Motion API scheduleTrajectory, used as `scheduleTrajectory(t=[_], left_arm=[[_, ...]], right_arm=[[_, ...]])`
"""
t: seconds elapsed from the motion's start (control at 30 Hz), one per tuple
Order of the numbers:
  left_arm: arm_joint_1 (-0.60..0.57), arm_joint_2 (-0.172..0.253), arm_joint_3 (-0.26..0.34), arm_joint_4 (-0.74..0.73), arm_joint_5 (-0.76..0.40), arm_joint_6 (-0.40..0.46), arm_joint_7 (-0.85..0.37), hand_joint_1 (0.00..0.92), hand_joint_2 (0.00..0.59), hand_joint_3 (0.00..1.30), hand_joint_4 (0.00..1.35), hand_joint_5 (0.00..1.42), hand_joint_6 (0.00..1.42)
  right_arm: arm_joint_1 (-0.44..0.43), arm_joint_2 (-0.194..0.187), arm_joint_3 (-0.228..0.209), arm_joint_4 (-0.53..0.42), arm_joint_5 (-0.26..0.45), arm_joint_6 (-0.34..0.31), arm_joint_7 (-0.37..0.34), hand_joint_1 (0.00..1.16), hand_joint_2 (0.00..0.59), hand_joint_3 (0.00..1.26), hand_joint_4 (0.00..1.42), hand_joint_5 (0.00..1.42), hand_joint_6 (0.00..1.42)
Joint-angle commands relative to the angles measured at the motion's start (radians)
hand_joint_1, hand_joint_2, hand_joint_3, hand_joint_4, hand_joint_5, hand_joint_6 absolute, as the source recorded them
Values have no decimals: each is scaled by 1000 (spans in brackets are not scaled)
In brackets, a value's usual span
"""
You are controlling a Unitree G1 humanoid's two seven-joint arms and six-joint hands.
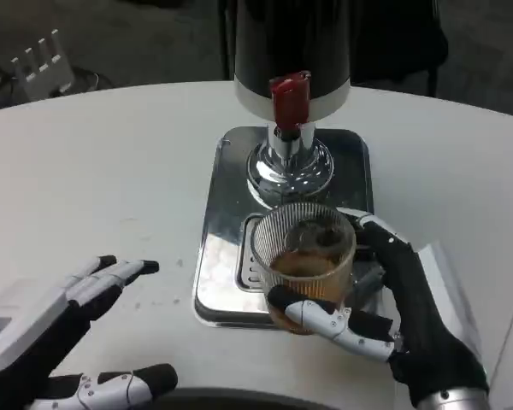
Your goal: Grasp the cup under the faucet to collect the drink, then remove the cup.
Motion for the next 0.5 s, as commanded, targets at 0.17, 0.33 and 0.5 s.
scheduleTrajectory(t=[0.17,0.33,0.5], left_arm=[[36,-4,-48,-49,63,50,-3,0,112,78,0,0,174],[42,-3,-64,-71,97,81,-6,0,112,47,0,0,147],[46,-1,-68,-85,116,92,2,0,112,20,0,0,127]], right_arm=[[15,-4,-2,-61,-4,-62,7,847,178,684,742,919,920],[15,-10,-4,-64,-6,-70,10,854,180,699,744,927,926],[28,-14,-4,-77,0,-77,20,851,179,700,750,934,935]])
